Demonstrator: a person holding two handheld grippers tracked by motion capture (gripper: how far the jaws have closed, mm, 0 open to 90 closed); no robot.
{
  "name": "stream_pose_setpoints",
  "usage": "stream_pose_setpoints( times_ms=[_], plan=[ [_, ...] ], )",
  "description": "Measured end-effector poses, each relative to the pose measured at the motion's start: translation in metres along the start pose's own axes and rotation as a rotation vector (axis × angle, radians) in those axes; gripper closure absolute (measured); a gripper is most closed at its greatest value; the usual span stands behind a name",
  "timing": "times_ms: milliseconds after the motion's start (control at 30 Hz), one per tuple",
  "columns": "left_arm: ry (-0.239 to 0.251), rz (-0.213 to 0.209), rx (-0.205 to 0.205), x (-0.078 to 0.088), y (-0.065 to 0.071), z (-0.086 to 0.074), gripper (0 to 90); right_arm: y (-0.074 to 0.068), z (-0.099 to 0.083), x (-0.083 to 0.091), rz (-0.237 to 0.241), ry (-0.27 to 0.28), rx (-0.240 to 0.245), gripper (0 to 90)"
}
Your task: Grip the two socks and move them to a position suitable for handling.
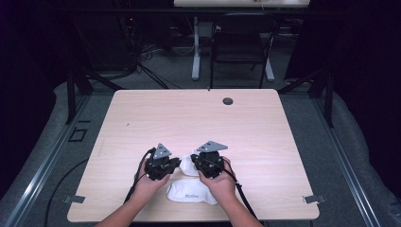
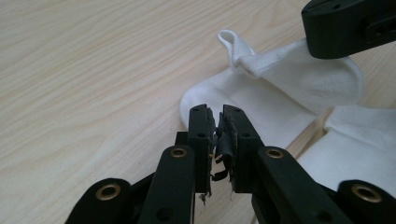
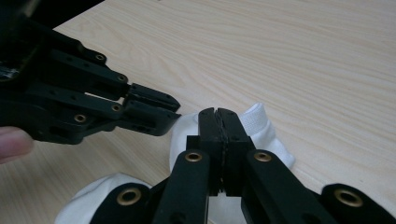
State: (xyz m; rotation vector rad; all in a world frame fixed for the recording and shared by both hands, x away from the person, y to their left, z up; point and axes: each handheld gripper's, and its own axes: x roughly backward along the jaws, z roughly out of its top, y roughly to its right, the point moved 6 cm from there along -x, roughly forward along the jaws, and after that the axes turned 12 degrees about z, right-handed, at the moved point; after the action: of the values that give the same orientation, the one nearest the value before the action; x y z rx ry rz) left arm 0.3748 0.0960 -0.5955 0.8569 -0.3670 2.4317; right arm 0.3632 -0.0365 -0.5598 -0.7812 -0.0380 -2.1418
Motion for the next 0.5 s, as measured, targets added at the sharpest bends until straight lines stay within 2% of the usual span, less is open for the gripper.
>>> stream_pose_setpoints(
  times_ms=[67, 300, 500],
  plan=[
    [-0.019, 0.009, -0.024, -0.006, 0.002, -0.002, 81.9, 0.001, -0.001, 0.002, 0.005, 0.000, 0.010, 90.0],
    [-0.071, 0.026, -0.033, -0.017, 0.001, -0.012, 77.8, 0.006, -0.002, 0.011, 0.009, 0.009, 0.016, 90.0],
    [-0.072, 0.022, -0.026, -0.016, 0.000, -0.019, 73.2, 0.013, -0.006, 0.020, -0.004, 0.014, 0.020, 90.0]
  ],
)
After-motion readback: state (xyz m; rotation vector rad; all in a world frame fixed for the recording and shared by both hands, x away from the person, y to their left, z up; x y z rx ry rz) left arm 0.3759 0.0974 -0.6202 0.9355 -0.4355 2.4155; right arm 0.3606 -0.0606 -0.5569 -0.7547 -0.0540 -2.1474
